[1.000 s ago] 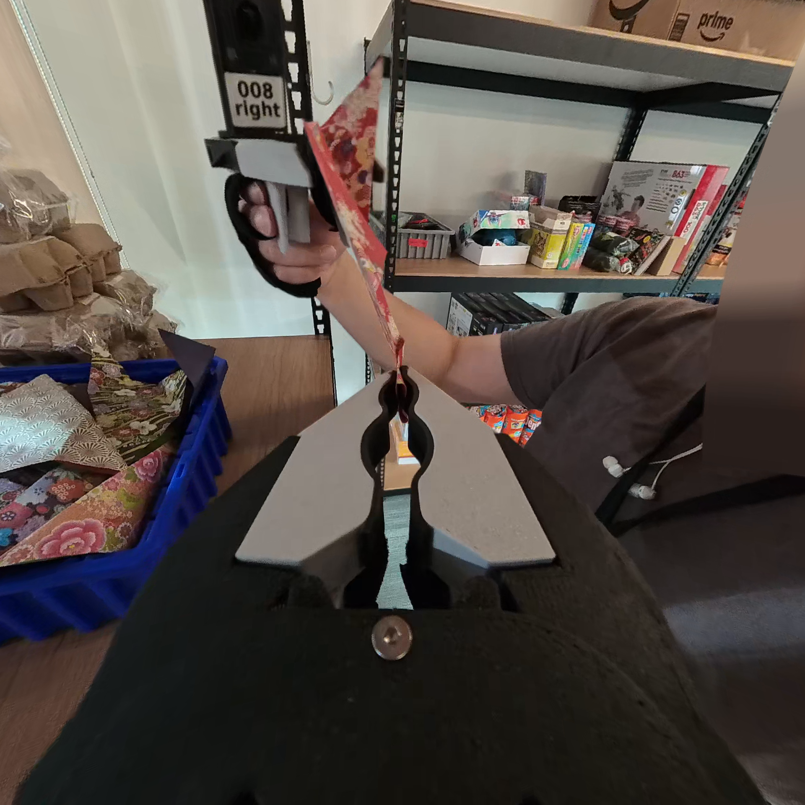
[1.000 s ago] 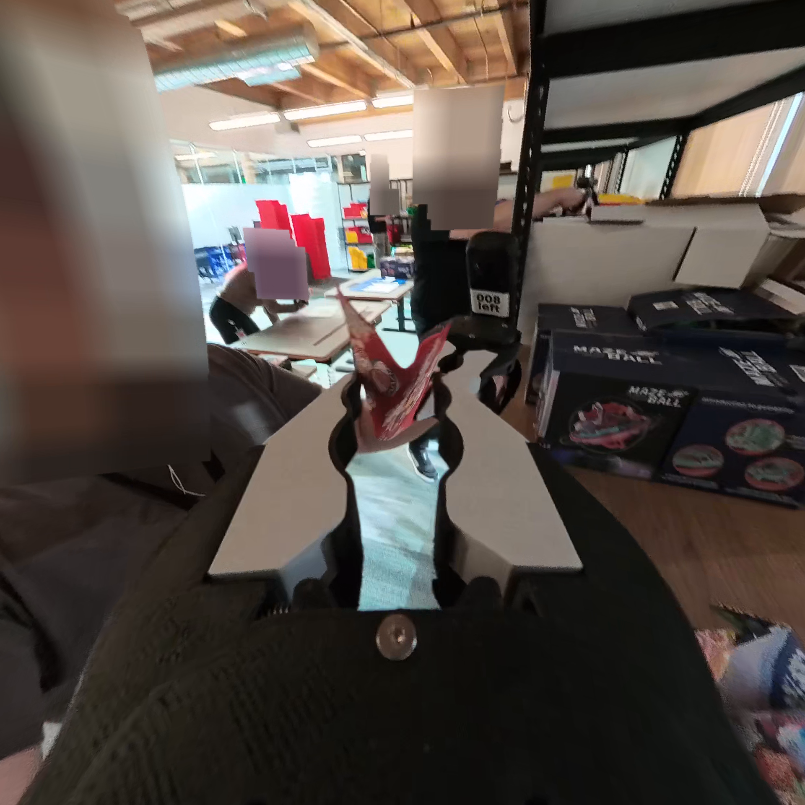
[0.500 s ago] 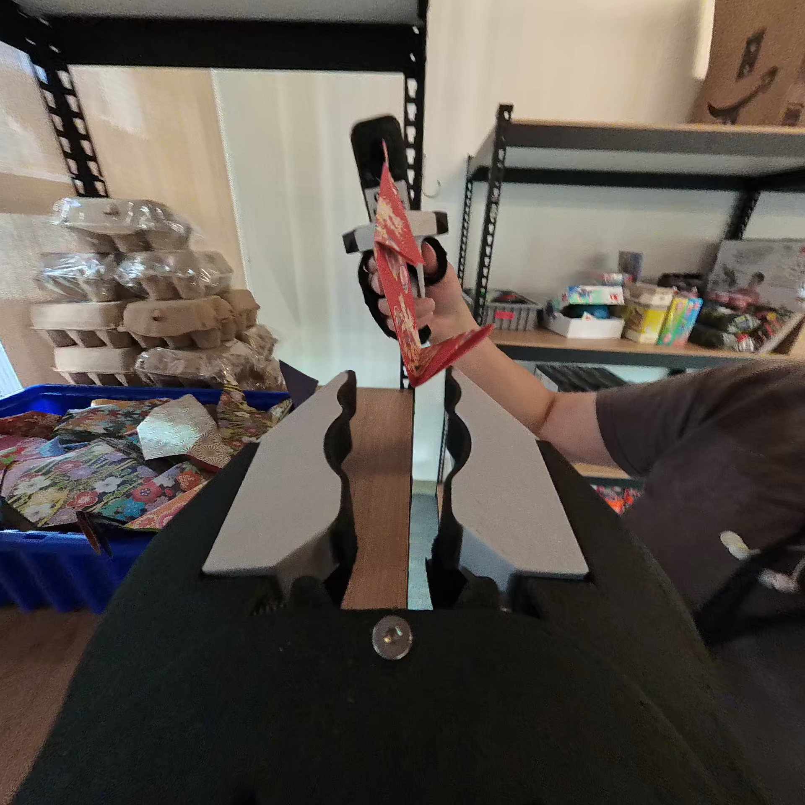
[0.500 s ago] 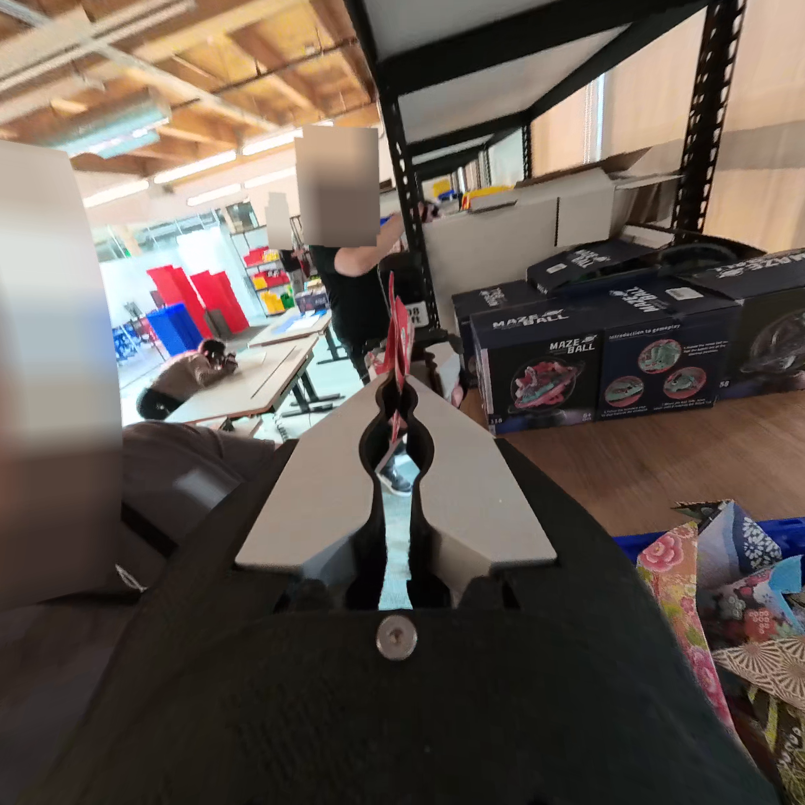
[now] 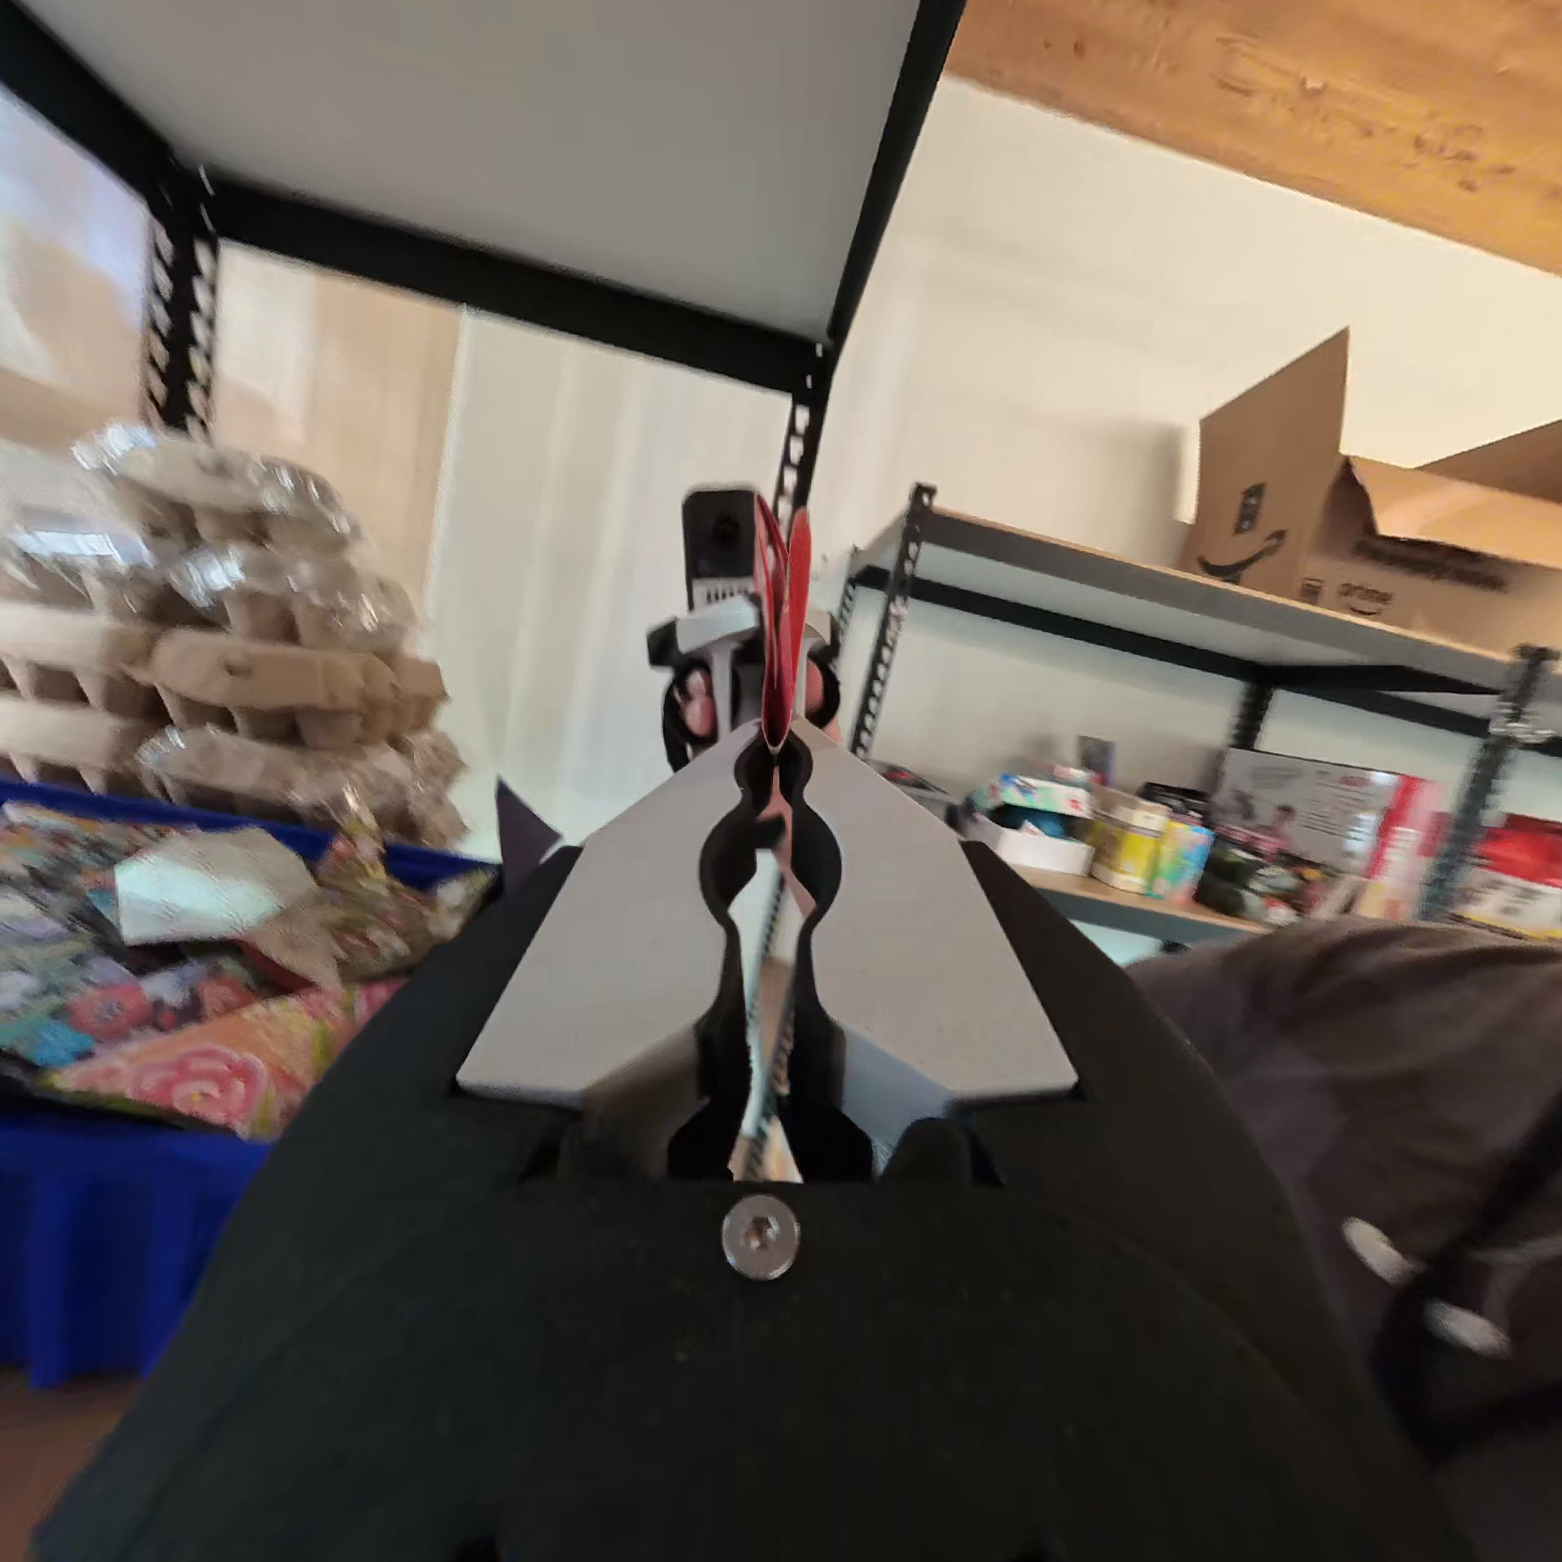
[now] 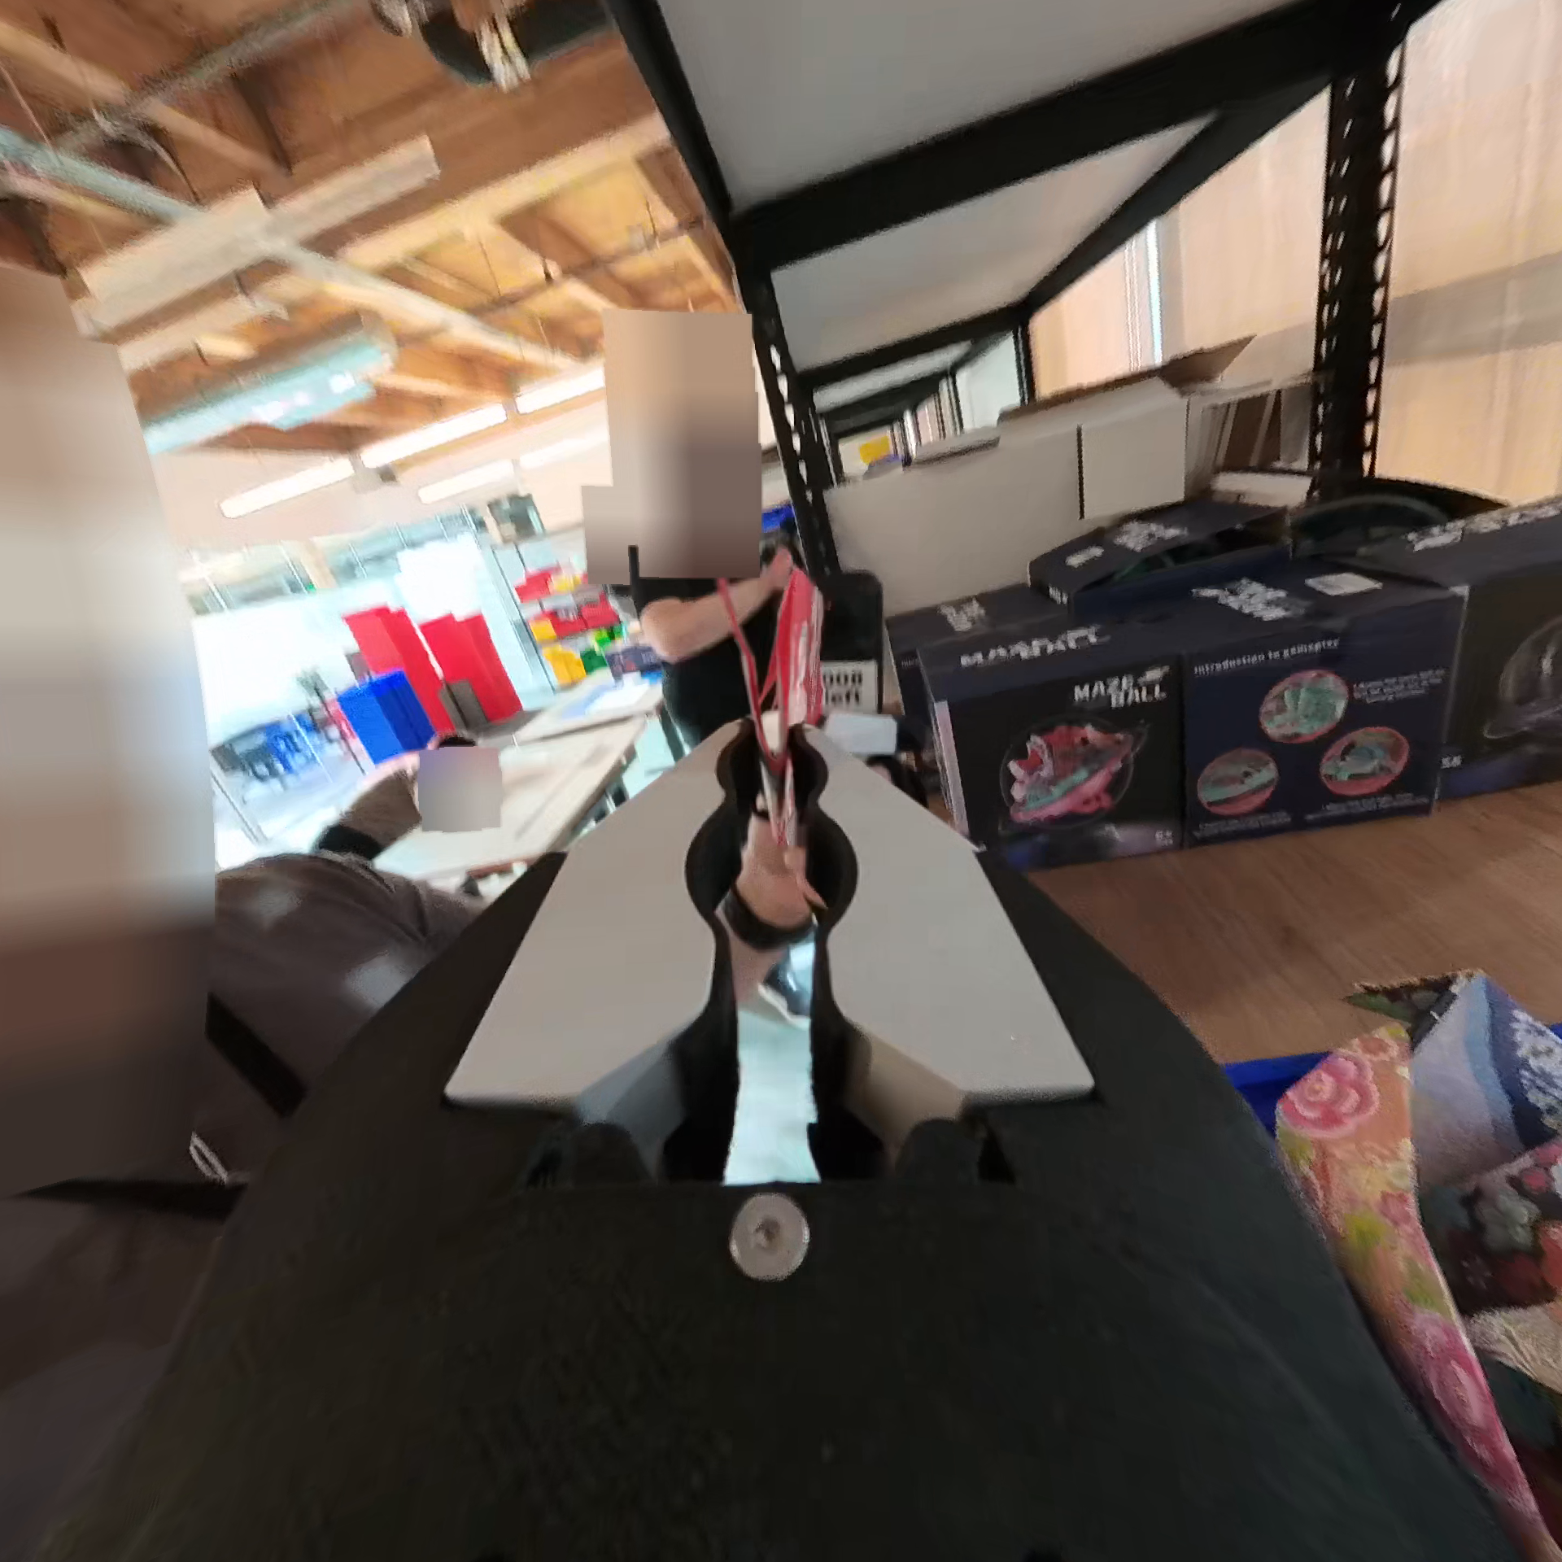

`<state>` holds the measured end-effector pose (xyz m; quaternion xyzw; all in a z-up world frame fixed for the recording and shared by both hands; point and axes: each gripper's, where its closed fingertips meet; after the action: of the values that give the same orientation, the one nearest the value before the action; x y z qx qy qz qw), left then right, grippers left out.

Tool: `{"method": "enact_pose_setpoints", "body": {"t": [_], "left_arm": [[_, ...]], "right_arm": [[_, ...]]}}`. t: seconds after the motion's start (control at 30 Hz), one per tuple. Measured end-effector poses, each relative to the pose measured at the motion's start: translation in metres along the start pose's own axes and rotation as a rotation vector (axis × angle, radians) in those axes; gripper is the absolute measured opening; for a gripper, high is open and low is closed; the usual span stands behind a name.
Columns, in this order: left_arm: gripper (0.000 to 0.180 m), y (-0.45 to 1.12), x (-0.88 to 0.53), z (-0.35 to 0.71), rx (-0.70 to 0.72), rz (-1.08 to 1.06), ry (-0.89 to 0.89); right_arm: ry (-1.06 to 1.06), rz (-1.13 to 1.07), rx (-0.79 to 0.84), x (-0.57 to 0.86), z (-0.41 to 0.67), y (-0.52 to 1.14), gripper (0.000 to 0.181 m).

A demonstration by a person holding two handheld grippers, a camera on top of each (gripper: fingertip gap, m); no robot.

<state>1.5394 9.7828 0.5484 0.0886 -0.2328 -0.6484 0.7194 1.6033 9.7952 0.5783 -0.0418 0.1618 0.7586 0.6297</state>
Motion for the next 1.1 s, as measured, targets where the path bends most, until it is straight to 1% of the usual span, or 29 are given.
{"method": "enact_pose_setpoints", "body": {"t": [0.03, 0.1, 0.17, 0.23, 0.33, 0.37, 0.5, 0.57, 0.6, 0.63, 0.67, 0.83, 0.93, 1.03, 1.1], "left_arm": [[0.000, -0.002, -0.001, -0.002, -0.024, -0.002, -0.024], [0.000, -0.007, -0.005, -0.006, -0.080, 0.005, -0.056], [0.000, -0.011, -0.007, -0.009, -0.137, 0.009, -0.070], [0.000, -0.014, -0.008, -0.010, -0.181, 0.018, -0.063], [0.000, -0.017, -0.007, -0.011, -0.226, 0.022, -0.050], [0.000, -0.017, -0.006, -0.010, -0.233, 0.022, -0.046], [0.000, -0.020, -0.007, -0.009, -0.243, 0.037, -0.012], [0.011, -0.022, -0.013, -0.004, -0.213, 0.081, 0.019], [0.009, -0.023, -0.015, -0.002, -0.196, 0.093, 0.033], [0.002, -0.024, -0.014, -0.001, -0.192, 0.087, 0.039], [0.000, -0.024, -0.011, -0.002, -0.197, 0.066, 0.032], [0.000, -0.026, -0.015, -0.008, -0.211, 0.083, 0.016], [0.000, -0.026, -0.019, -0.009, -0.219, 0.087, 0.007], [0.000, -0.024, -0.025, -0.010, -0.227, 0.138, 0.052], [0.016, -0.023, -0.028, -0.011, -0.240, 0.162, 0.066]], "right_arm": [[-0.021, -0.005, -0.058, 0.001, -0.007, -0.001, 0.009], [-0.072, -0.010, -0.208, 0.002, -0.024, -0.004, 0.010], [-0.126, -0.062, -0.326, 0.009, -0.035, -0.007, 0.010], [-0.169, -0.087, -0.404, 0.010, -0.041, -0.008, 0.004], [-0.169, -0.093, -0.473, 0.009, -0.046, -0.006, 0.004], [-0.160, -0.096, -0.481, 0.009, -0.046, -0.005, 0.000], [-0.030, -0.120, -0.470, 0.014, -0.047, -0.002, 0.000], [0.006, -0.127, -0.459, 0.017, -0.048, -0.002, 0.000], [-0.001, -0.122, -0.465, 0.018, -0.050, -0.003, 0.000], [-0.004, -0.121, -0.470, 0.020, -0.051, -0.005, 0.000], [0.003, -0.119, -0.467, 0.021, -0.051, -0.005, 0.000], [-0.009, -0.120, -0.467, 0.027, -0.057, -0.009, 0.000], [0.023, -0.122, -0.465, 0.031, -0.059, -0.010, 0.000], [0.038, -0.141, -0.464, 0.035, -0.058, -0.011, 0.000], [0.034, -0.143, -0.447, 0.036, -0.054, -0.013, 0.000]]}}
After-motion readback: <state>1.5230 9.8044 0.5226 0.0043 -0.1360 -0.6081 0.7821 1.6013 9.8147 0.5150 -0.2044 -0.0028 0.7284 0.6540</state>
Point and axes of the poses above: each gripper's, where its closed fingertips meet, y out along the fingers, z out of its top, x = y × z across the jaws, and after that the axes turned 2 degrees about x, right-handed
